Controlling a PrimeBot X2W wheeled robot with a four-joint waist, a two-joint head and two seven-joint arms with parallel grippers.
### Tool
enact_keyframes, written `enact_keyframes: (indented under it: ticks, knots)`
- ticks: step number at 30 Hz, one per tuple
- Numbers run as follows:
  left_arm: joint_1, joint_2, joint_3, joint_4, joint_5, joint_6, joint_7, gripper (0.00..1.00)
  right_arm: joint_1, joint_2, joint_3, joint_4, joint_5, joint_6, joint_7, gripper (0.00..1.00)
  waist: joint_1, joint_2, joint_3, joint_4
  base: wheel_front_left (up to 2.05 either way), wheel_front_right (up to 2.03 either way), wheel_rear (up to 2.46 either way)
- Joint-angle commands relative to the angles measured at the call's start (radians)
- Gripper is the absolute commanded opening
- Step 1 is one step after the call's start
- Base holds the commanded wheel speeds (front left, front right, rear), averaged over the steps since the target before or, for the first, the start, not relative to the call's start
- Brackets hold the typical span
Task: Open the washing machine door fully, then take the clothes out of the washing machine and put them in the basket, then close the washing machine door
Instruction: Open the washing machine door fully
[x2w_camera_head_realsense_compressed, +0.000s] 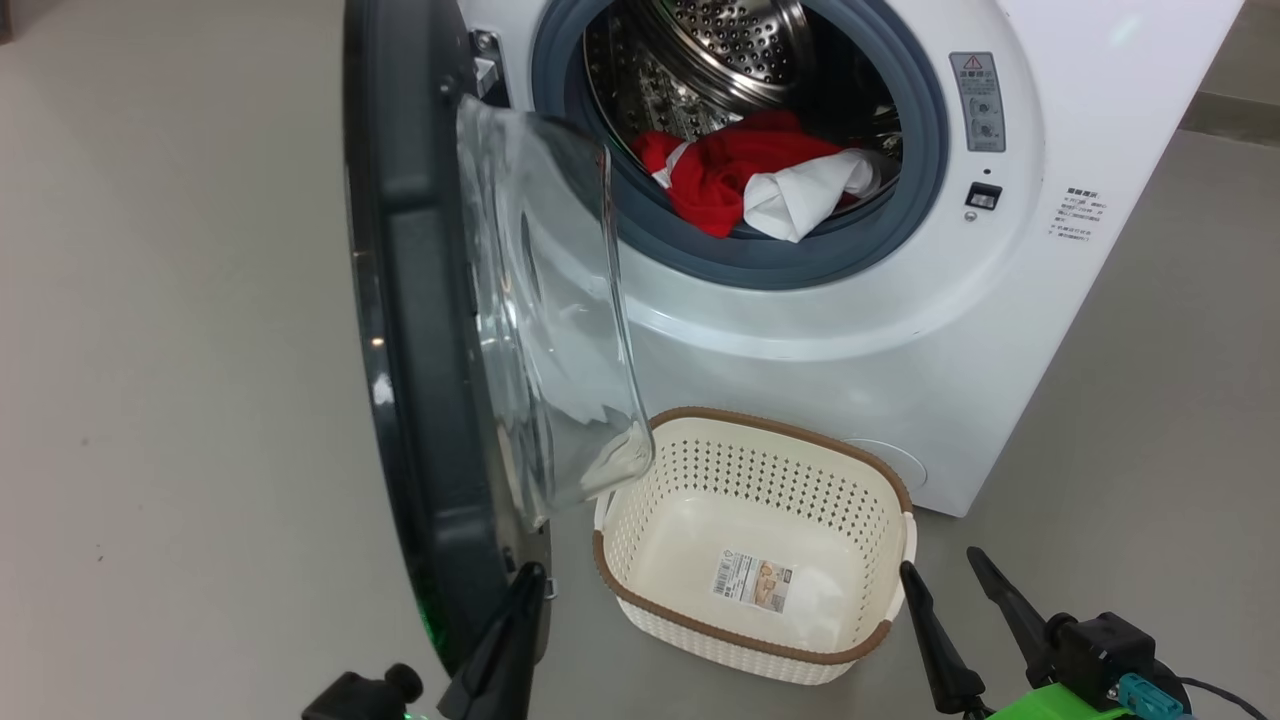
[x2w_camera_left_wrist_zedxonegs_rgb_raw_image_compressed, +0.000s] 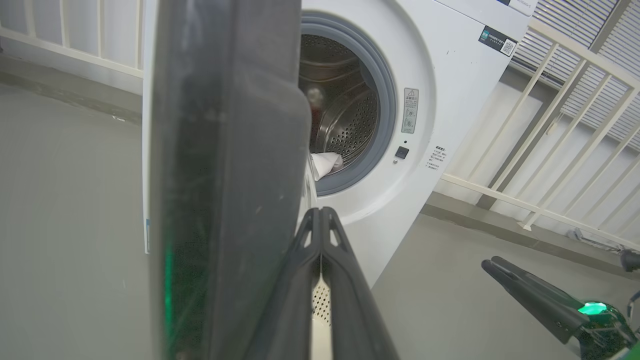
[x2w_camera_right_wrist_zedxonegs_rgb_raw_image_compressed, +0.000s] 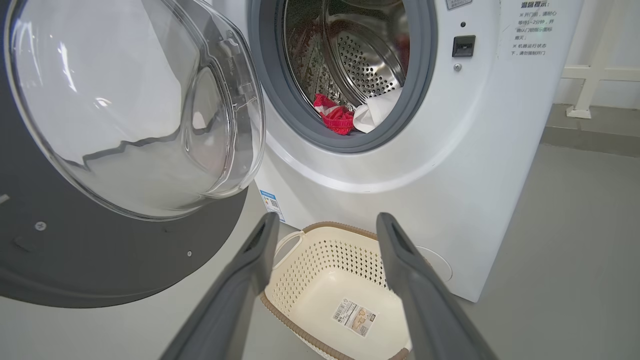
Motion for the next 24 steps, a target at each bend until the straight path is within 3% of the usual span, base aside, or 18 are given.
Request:
enact_keyframes:
  ticks: [1,11,24]
  knots:
    - [-0.037,0.003,0.059,-0.01,0.001,0.01,-0.005,0.0,-0.032,-0.003,0.021,-0.029,-0.001,0.005,-0.01,1.0,0.0,0.0,0.0,0.003,0.0,0.0,0.0]
    - [-0.021,0.003,0.177,-0.001,0.026,0.0,-0.005,0.0,-0.033,-0.001,0.016,-0.039,-0.003,0.005,-0.01,1.0,0.0,0.0,0.012,0.025,0.0,0.0,0.0]
    - [-0.052,0.011,0.423,0.028,0.075,-0.033,-0.005,0.0,-0.049,-0.001,0.01,-0.047,-0.019,0.005,-0.01,1.0,0.0,0.0,0.052,0.04,0.0,0.0,0.0]
